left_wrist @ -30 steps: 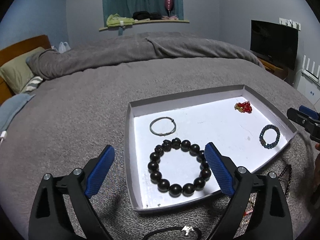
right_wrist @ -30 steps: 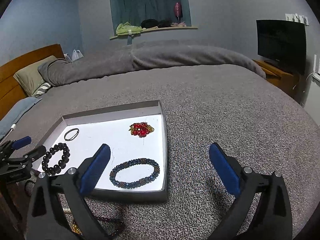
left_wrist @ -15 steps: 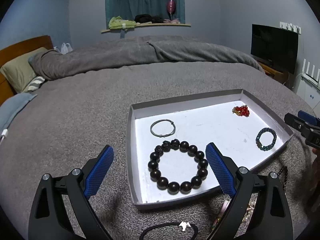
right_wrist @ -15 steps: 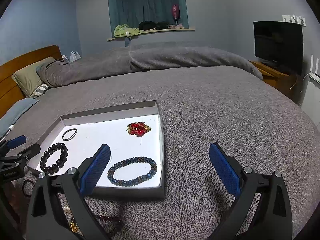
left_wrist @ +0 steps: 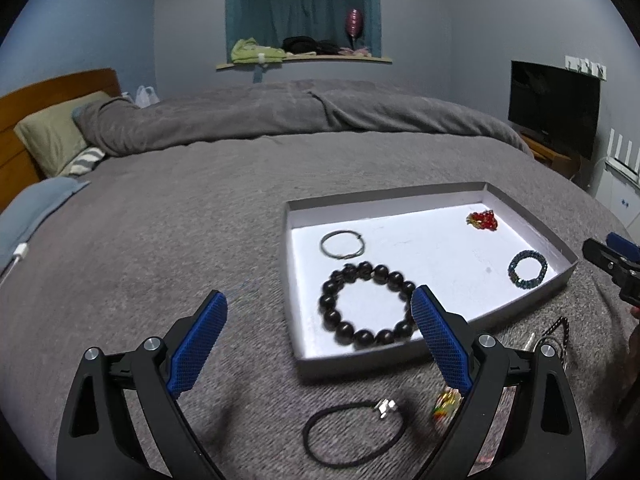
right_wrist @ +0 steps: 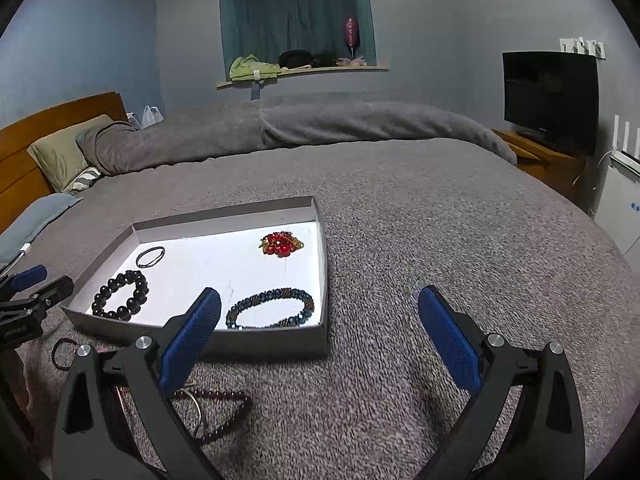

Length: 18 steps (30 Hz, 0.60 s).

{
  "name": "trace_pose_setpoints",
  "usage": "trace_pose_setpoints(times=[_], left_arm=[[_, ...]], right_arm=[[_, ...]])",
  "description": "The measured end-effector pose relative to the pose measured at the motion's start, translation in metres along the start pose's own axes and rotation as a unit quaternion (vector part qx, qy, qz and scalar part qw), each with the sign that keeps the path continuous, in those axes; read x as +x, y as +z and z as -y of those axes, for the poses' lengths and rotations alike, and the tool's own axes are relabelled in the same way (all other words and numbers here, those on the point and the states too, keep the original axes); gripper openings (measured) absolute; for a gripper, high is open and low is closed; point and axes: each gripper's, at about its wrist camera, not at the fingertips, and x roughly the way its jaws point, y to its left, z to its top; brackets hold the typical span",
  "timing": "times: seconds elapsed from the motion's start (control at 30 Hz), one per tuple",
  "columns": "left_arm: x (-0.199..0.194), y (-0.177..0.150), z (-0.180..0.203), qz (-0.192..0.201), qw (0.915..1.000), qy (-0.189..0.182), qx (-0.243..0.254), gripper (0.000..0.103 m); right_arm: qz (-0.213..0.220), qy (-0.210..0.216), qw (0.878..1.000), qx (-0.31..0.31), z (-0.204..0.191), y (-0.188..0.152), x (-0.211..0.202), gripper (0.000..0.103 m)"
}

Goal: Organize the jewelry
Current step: 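Withdraw both grippers and move the left gripper over the black hair tie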

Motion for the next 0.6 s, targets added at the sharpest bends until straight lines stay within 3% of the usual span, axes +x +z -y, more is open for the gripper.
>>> trace_pose_setpoints(times=[0.6], left_arm=[[-0.021, -0.052, -0.021, -0.045, 0.9989, 0.004, -0.009, 0.093]], right_arm=[[-0.022, -0.001, 1.000, -0.004, 0.004, -0.034, -0.033, 0.097]])
